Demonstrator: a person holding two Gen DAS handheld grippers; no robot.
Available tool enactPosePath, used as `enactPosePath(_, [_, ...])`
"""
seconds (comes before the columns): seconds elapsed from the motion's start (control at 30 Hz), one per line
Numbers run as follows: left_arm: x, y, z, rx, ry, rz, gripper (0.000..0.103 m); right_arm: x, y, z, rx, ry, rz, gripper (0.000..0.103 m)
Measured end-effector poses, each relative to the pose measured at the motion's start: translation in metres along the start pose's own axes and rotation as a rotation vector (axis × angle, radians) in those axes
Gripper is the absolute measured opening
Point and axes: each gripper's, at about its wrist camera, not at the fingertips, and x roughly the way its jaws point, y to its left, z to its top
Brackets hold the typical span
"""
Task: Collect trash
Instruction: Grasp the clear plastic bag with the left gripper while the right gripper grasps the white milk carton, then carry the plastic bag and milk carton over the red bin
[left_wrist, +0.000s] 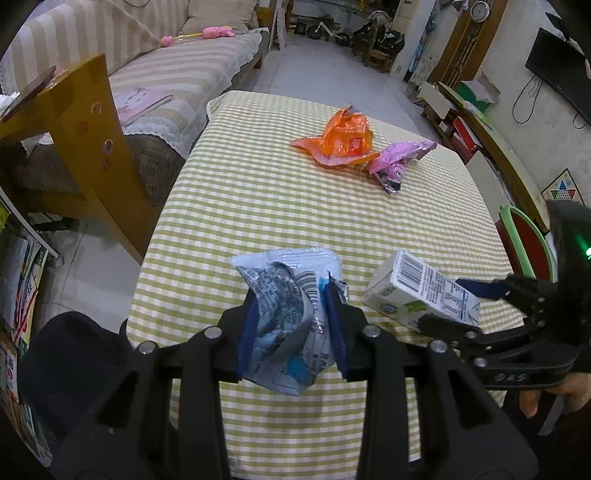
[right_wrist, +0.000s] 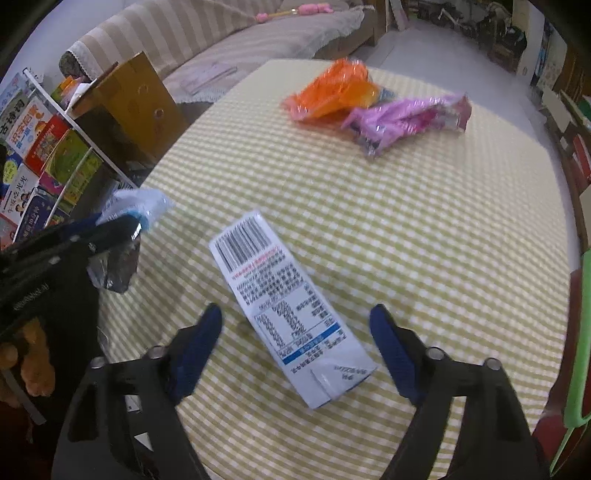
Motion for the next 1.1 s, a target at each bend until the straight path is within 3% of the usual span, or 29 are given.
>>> enactPosePath(0.07, [-0.001, -0.001, 0.002, 0.005, -0.005, 0.004, 0.034, -0.001, 0.000, -0.004, 0.002, -0.008, -0.004, 0.057])
enactPosePath(0.1, [-0.002, -0.002, 0.002, 0.006, -0.006, 0.006, 0.034, -0.004, 0.001, -0.005, 0.007, -0.012, 0.000, 0.048])
enactPosePath(0.17, [-0.003, -0.004, 0.004, 0.008, -0.013, 0.009, 0.034, -0.010, -0.002, -0.008, 0.050, -0.034, 0.020, 0.044])
enactPosePath(0.53, [-0.023, -0.030, 0.029, 0.042, -0.102, -0.029, 0.034, -0.071, -0.018, -0.012, 0.205, -0.233, 0.011, 0.038])
enactPosePath(0.63, [-0.027, -0.040, 0.035, 0.060, -0.122, -0.042, 0.034, -0.075, -0.022, -0.011, 0.203, -0.237, -0.014, 0.038])
enactPosePath(0.83, [-0.027, -0.053, 0.032, 0.094, -0.119, -0.047, 0.034, -0.042, -0.035, -0.026, 0.232, -0.107, -0.035, 0.041])
enactPosePath(0.97, [-0.024, -0.053, 0.029, 0.097, -0.102, -0.046, 0.034, -0.032, -0.034, -0.027, 0.232, -0.086, -0.045, 0.063])
enactPosePath(1.1, [-0.024, -0.054, 0.030, 0.093, -0.098, -0.045, 0.034, -0.017, -0.025, -0.021, 0.179, -0.047, -0.080, 0.063])
